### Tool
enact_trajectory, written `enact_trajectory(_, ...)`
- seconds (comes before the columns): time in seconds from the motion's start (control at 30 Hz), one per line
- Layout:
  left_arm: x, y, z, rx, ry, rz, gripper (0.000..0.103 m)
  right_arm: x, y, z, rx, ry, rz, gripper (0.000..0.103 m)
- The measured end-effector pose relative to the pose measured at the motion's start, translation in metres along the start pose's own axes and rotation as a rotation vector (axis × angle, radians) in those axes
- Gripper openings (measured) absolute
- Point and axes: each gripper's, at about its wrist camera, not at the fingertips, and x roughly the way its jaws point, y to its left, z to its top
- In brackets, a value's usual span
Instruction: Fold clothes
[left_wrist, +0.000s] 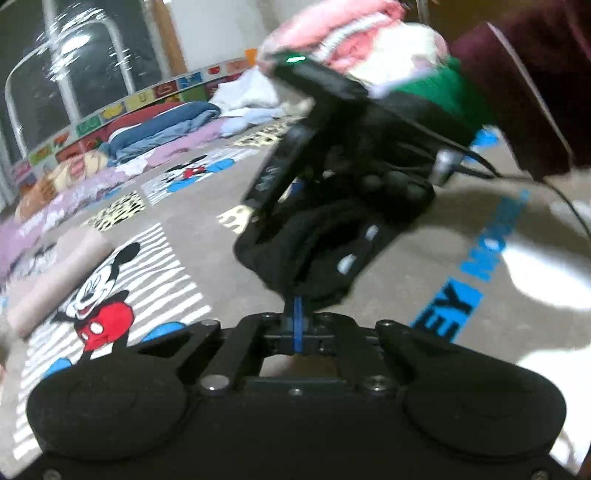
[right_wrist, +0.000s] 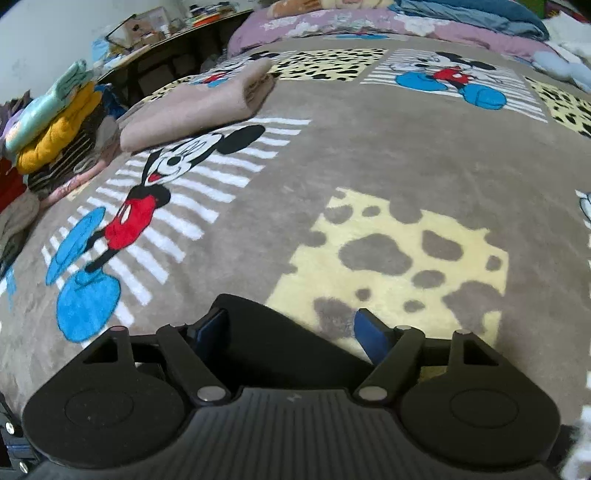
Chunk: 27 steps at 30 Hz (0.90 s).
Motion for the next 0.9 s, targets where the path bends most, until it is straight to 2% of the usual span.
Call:
enact_trajectory(0.03,0.002,0.009,0.000,-0.061,-0.005,-0.012,0.000,-0.003,0.001,0.001,0.004,-0.005,0.001,0.068)
enact_trajectory(0.1,0.006,0.028,0.000,-0.213,-0.010,-0.048,0.016,-0.018,0.005,-0.001,-0.009,-0.048,0.002,0.065)
enact_trajectory(0.13,0.013,0.042,-0.003,-0.334,0.000,-0.080,0.036,-0.025,0.007,-0.003,-0.019,-0.071,-0.001,0.065)
enact_trajectory(0.17,0.019,0.056,-0.005,-0.456,0.009,-0.112,0.044,-0.034,0.011,-0.006,-0.034,-0.097,-0.008,0.065)
enact_trajectory(0.23,0.034,0.080,-0.012,-0.666,0.024,-0.183,0.044,-0.051,0.018,-0.014,-0.066,-0.151,-0.022,0.065)
enact_trajectory(0.3,0.051,0.099,-0.018,-0.828,0.033,-0.247,0.044,-0.066,0.028,-0.031,-0.105,-0.210,-0.041,0.065)
enact_trajectory(0.37,0.068,0.111,-0.021,-0.956,0.039,-0.298,0.044,-0.074,0.043,-0.053,-0.167,-0.248,-0.042,0.064)
enact_trajectory(0.47,0.087,0.117,-0.026,-1.090,0.051,-0.370,0.044,-0.068,0.065,-0.086,-0.280,-0.255,-0.110,0.061)
enact_trajectory(0.53,0.091,0.114,-0.027,-1.090,0.068,-0.361,0.044,-0.066,0.076,-0.104,-0.334,-0.274,-0.161,0.060)
enact_trajectory(0.67,0.092,0.109,-0.020,-1.038,0.081,-0.342,0.043,-0.079,0.076,-0.117,-0.317,-0.381,-0.186,0.062)
enact_trajectory(0.73,0.092,0.098,-0.013,-0.941,0.081,-0.288,0.021,-0.072,0.068,-0.119,-0.296,-0.347,-0.175,0.066)
enact_trajectory(0.77,0.090,0.091,-0.010,-0.889,0.069,-0.254,0.016,-0.066,0.063,-0.120,-0.280,-0.328,-0.162,0.067)
enact_trajectory(0.8,0.087,0.084,-0.007,-0.840,0.051,-0.221,0.014,-0.067,0.061,-0.122,-0.270,-0.348,-0.156,0.066)
enact_trajectory(0.87,0.074,0.078,-0.001,-0.774,-0.043,-0.165,0.014,-0.074,0.059,-0.126,-0.253,-0.408,-0.149,0.064)
enact_trajectory(0.9,0.076,0.075,-0.003,-0.759,-0.030,-0.149,0.014,-0.080,0.056,-0.130,-0.225,-0.452,-0.140,0.064)
